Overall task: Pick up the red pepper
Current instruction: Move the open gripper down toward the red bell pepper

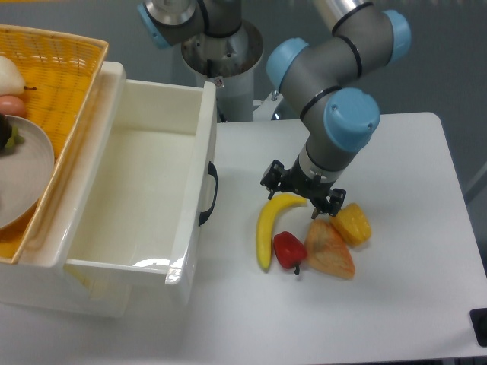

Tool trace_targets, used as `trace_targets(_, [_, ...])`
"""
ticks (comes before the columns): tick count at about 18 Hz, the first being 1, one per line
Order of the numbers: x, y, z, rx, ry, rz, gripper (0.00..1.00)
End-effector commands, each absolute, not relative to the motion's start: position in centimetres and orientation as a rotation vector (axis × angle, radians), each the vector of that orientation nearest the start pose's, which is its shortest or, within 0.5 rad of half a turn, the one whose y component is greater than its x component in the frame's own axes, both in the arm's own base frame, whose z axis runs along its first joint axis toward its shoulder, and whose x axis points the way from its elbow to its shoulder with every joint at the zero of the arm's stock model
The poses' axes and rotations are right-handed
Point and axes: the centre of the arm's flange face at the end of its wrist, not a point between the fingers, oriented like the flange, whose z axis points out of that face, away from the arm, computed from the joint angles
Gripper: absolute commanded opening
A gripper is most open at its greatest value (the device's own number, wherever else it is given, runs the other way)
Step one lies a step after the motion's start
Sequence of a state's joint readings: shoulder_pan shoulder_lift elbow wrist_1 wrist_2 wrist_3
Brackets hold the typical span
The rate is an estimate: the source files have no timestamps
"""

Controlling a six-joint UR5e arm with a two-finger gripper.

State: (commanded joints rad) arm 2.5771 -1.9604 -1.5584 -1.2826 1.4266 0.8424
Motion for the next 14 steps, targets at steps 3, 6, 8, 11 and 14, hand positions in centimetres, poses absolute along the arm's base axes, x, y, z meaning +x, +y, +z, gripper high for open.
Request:
trace_targets(3, [-43.9,45.6,28.6,-3.045,-0.271,-0.234,1.0])
trace_targets(6, [-43.8,45.6,27.1,-3.049,-0.315,-0.27,1.0])
trace_targets(8, [-43.9,45.9,26.3,-3.046,-0.354,-0.268,1.0])
trace_targets(11, [-44.1,46.1,25.3,-3.047,-0.415,-0.283,1.0])
trace_targets(14, [-44.8,46.6,24.7,-3.043,-0.469,-0.285,1.0])
